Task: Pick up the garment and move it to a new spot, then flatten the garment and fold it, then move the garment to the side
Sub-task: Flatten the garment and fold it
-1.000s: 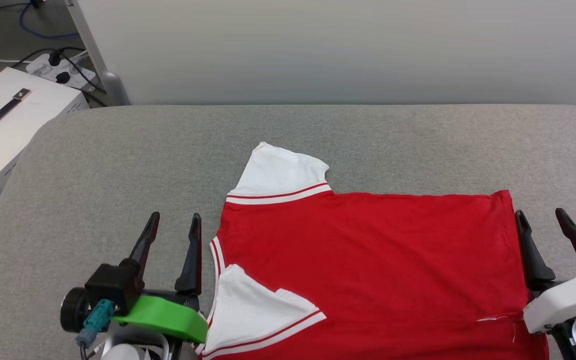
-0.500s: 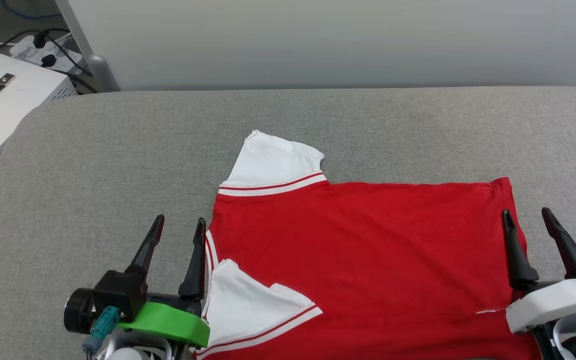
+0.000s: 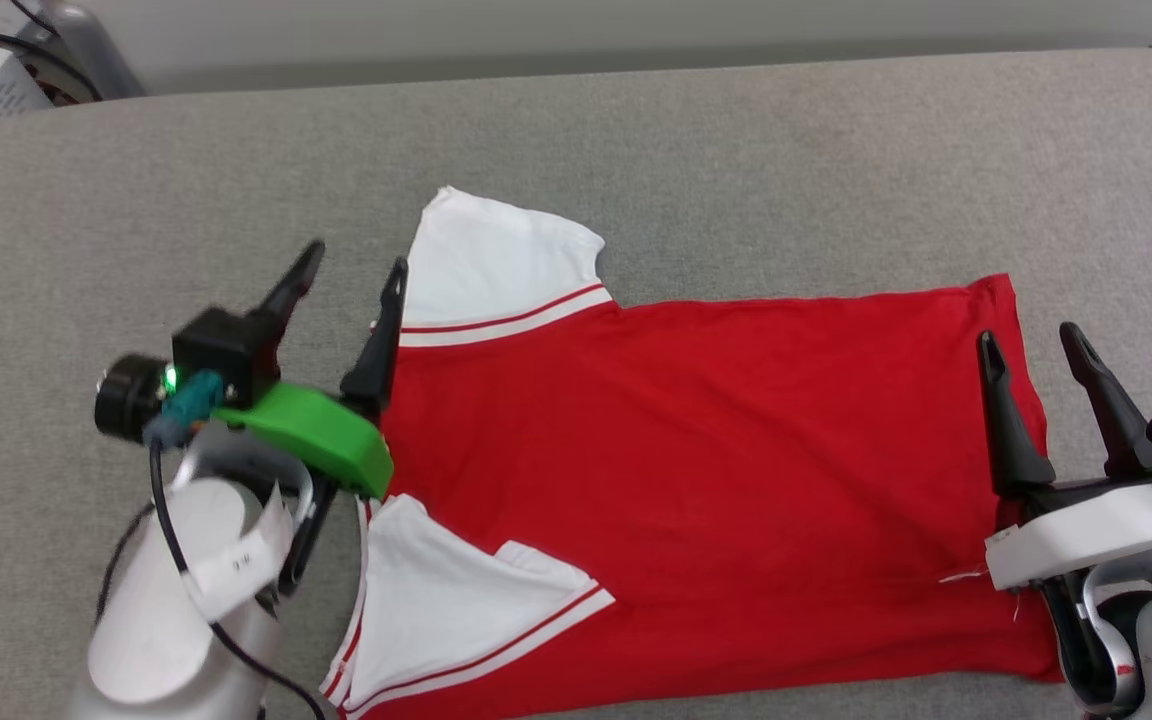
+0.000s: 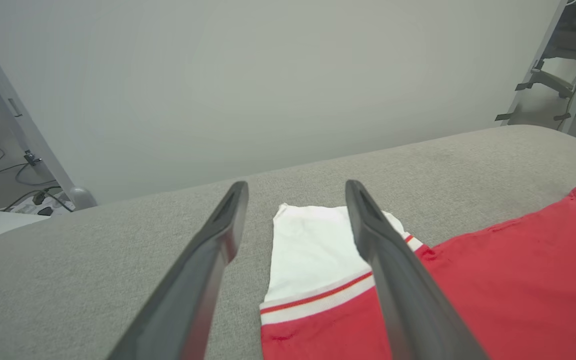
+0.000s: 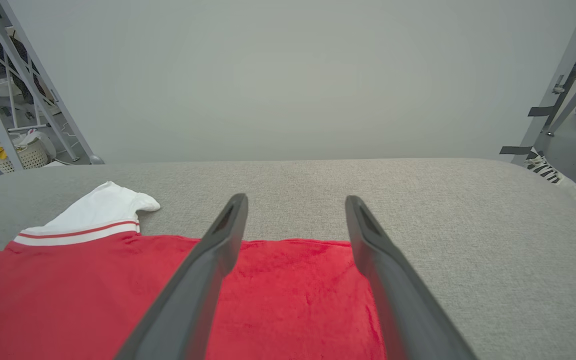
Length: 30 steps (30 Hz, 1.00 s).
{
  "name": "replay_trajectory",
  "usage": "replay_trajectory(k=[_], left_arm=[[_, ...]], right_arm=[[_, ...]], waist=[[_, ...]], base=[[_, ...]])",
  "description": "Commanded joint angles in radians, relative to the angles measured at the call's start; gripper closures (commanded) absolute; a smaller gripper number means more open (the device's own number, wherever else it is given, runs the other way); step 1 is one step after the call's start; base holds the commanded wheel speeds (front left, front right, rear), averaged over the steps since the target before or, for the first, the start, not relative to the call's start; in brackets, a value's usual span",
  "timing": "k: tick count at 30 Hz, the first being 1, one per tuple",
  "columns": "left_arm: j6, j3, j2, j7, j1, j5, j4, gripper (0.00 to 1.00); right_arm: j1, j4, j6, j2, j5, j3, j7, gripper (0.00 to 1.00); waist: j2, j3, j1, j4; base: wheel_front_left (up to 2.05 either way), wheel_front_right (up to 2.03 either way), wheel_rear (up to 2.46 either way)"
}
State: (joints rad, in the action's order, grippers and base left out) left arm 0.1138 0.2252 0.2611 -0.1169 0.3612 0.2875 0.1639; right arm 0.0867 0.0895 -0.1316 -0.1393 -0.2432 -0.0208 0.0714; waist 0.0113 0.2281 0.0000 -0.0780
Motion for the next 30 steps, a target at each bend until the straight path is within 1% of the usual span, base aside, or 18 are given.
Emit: replay_trajectory(k=[1, 3, 6, 7, 8, 10, 12, 16, 18, 21, 25, 27, 30], left_arm=[[0.009, 0.009, 0.023, 0.045, 0.059, 0.015, 0.012, 0.00], [0.013, 0.036, 0.049, 0.130, 0.130, 0.042, 0.028, 0.00], [0.016, 0.100, 0.090, 0.265, 0.238, 0.116, 0.048, 0.00], [0.016, 0.135, 0.115, 0.321, 0.281, 0.150, 0.055, 0.00], [0.016, 0.178, 0.155, 0.419, 0.354, 0.206, 0.078, 0.00], [0.017, 0.219, 0.197, 0.512, 0.425, 0.249, 0.106, 0.00], [0.017, 0.250, 0.229, 0.597, 0.488, 0.286, 0.142, 0.00], [0.017, 0.288, 0.271, 0.723, 0.585, 0.342, 0.219, 0.00], [0.017, 0.305, 0.286, 0.774, 0.619, 0.364, 0.256, 0.00], [0.017, 0.328, 0.309, 0.820, 0.656, 0.372, 0.309, 0.00], [0.017, 0.349, 0.329, 0.833, 0.680, 0.363, 0.376, 0.00], [0.017, 0.365, 0.343, 0.822, 0.689, 0.353, 0.400, 0.00], [0.017, 0.374, 0.345, 0.815, 0.692, 0.374, 0.438, 0.00]], right_arm=[[0.027, 0.004, 0.001, 0.006, -0.006, 0.006, 0.013, 0.00], [0.041, 0.002, 0.001, 0.013, -0.007, 0.011, 0.025, 0.00], [0.056, 0.005, 0.001, 0.021, -0.011, 0.018, 0.045, 0.00], [0.063, 0.007, 0.001, 0.023, -0.012, 0.023, 0.052, 0.00], [0.074, 0.008, 0.001, 0.025, -0.012, 0.033, 0.063, 0.00], [0.088, 0.007, 0.001, 0.028, -0.012, 0.045, 0.071, 0.00], [0.103, 0.004, 0.001, 0.032, -0.014, 0.054, 0.079, 0.00], [0.126, -0.004, 0.001, 0.041, -0.019, 0.074, 0.093, 0.00], [0.133, -0.012, 0.001, 0.046, -0.023, 0.083, 0.101, 0.00], [0.141, -0.028, 0.001, 0.051, -0.026, 0.092, 0.111, 0.00], [0.149, -0.043, 0.001, 0.057, -0.029, 0.101, 0.123, 0.00], [0.152, -0.049, 0.001, 0.058, -0.030, 0.105, 0.127, 0.00], [0.157, -0.057, 0.001, 0.061, -0.030, 0.109, 0.132, 0.00]], waist=[[-0.0113, 0.095, 0.0000, -0.076], [-0.0113, 0.120, 0.0000, -0.095], [-0.0113, 0.152, 0.0000, -0.117], [-0.0113, 0.165, 0.0000, -0.125], [-0.0113, 0.184, 0.0000, -0.138], [-0.0113, 0.203, 0.0000, -0.151], [-0.0113, 0.221, 0.0000, -0.164], [-0.0113, 0.252, 0.0000, -0.190], [-0.0113, 0.266, 0.0000, -0.199], [-0.0113, 0.281, 0.0000, -0.211], [-0.0113, 0.292, 0.0000, -0.220], [-0.0113, 0.295, 0.0000, -0.223], [-0.0113, 0.298, 0.0000, -0.224]], base=[[0.00, 0.00, 0.00], [0.00, 0.00, 0.00], [0.00, 0.00, 0.00], [0.00, 0.00, 0.00], [0.00, 0.00, 0.00], [0.00, 0.00, 0.00], [0.00, 0.00, 0.00], [0.00, 0.00, 0.00], [0.00, 0.00, 0.00], [0.00, 0.00, 0.00], [0.00, 0.00, 0.00], [0.00, 0.00, 0.00], [0.00, 0.00, 0.00]])
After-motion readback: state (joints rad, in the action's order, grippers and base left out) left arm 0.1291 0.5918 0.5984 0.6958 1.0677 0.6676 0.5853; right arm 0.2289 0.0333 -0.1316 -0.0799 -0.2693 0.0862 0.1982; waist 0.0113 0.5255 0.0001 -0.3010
